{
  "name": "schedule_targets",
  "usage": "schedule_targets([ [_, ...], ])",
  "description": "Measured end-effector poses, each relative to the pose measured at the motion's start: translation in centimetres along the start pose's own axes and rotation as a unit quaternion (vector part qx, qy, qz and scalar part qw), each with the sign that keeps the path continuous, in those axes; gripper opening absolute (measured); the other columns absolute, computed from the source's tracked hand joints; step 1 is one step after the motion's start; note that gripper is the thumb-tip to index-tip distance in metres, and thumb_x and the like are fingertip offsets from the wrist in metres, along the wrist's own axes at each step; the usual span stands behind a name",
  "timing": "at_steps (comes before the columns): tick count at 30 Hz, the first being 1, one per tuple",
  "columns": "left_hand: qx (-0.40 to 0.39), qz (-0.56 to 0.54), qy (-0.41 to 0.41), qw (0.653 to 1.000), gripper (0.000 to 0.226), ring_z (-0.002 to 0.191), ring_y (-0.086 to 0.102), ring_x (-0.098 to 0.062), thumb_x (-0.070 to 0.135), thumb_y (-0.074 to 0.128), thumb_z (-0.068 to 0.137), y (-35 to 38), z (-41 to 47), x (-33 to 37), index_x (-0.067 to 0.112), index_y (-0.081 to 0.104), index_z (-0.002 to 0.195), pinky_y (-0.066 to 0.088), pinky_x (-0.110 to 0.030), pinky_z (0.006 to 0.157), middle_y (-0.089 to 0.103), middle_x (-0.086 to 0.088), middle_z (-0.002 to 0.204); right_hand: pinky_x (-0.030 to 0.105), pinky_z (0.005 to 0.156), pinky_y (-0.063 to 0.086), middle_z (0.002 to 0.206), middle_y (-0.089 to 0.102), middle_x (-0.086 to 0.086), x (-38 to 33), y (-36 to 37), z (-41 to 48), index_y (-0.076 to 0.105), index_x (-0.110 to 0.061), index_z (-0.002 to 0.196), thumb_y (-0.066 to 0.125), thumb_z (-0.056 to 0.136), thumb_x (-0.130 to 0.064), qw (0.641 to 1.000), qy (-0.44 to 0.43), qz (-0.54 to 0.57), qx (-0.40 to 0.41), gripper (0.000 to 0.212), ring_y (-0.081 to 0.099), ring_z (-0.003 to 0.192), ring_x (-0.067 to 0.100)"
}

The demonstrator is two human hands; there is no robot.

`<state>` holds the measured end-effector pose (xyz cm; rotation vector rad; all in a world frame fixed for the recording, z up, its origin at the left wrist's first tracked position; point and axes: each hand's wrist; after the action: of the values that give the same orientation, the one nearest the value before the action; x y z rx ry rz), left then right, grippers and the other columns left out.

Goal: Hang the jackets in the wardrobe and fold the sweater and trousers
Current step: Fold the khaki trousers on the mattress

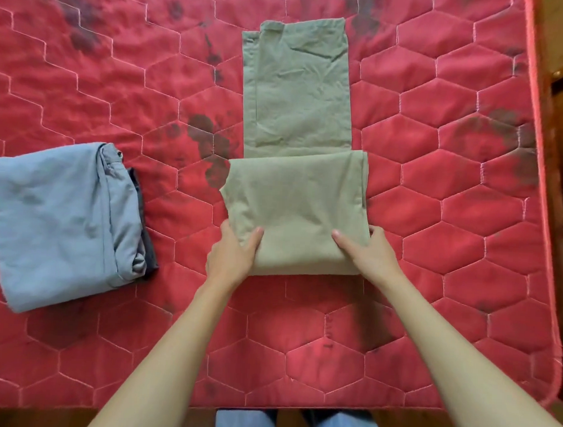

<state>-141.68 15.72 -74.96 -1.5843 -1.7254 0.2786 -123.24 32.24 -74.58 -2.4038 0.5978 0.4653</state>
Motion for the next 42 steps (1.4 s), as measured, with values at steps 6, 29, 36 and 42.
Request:
schedule_targets([
  [6, -0.096, -0.006, -0.073, 0.993, 0.072, 0.121, 0.055, -0.041, 0.054, 0.063, 0.087, 1.3, -6.7, -5.3, 0.024, 0.029, 0.143, 0.043, -0.043, 0.098, 0.060, -0.012, 0.134, 0.036, 0.086, 0.050, 0.117, 0.068, -0.001, 6.1, -0.5, -5.9, 0.060, -0.017, 0.115, 0.080, 0.074, -0.052, 0.993, 0.075, -0.036, -0.086, 0.057, 0.064, 0.105, 0.020],
  [29, 0.050, 0.018, 0.110, 0.993, 0.084, 0.127, 0.048, -0.038, 0.040, 0.061, 0.090, -5.6, 0.6, 4.5, 0.016, 0.016, 0.156, 0.038, -0.044, 0.105, 0.053, -0.019, 0.136, 0.031, 0.098, 0.043, 0.130, 0.055, 0.007, -5.5, -2.8, 0.1, 0.043, -0.015, 0.144, 0.076, 0.081, -0.043, 0.994, -0.103, -0.027, 0.020, 0.077, 0.055, 0.120, 0.022],
  [36, 0.047, -0.011, 0.010, 0.999, 0.067, 0.121, 0.054, -0.038, 0.057, 0.059, 0.089, -1.4, 0.4, -0.3, 0.011, 0.043, 0.135, 0.042, -0.043, 0.095, 0.059, -0.016, 0.130, 0.044, 0.100, 0.047, 0.127, 0.062, 0.004, -0.5, 1.0, -0.1, 0.049, -0.020, 0.132, 0.067, 0.062, -0.079, 0.995, -0.043, -0.091, -0.007, 0.094, 0.057, 0.121, 0.029],
  [42, -0.037, 0.047, 0.001, 0.998, 0.052, 0.106, 0.062, -0.036, 0.065, 0.048, 0.091, -0.4, -4.2, -5.8, 0.016, 0.061, 0.102, 0.046, -0.041, 0.082, 0.070, -0.010, 0.110, 0.039, 0.091, 0.054, 0.105, 0.074, -0.015, 4.9, 0.5, -4.4, 0.068, -0.035, 0.112, 0.072, 0.059, -0.078, 0.991, -0.001, -0.094, -0.099, 0.069, 0.069, 0.103, 0.011],
])
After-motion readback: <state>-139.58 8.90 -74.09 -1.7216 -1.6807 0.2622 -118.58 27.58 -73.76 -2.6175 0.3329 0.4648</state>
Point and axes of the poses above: each hand's wrist, its own z-axis towards the middle knuckle, its own y-axis out of the palm, x = y × z
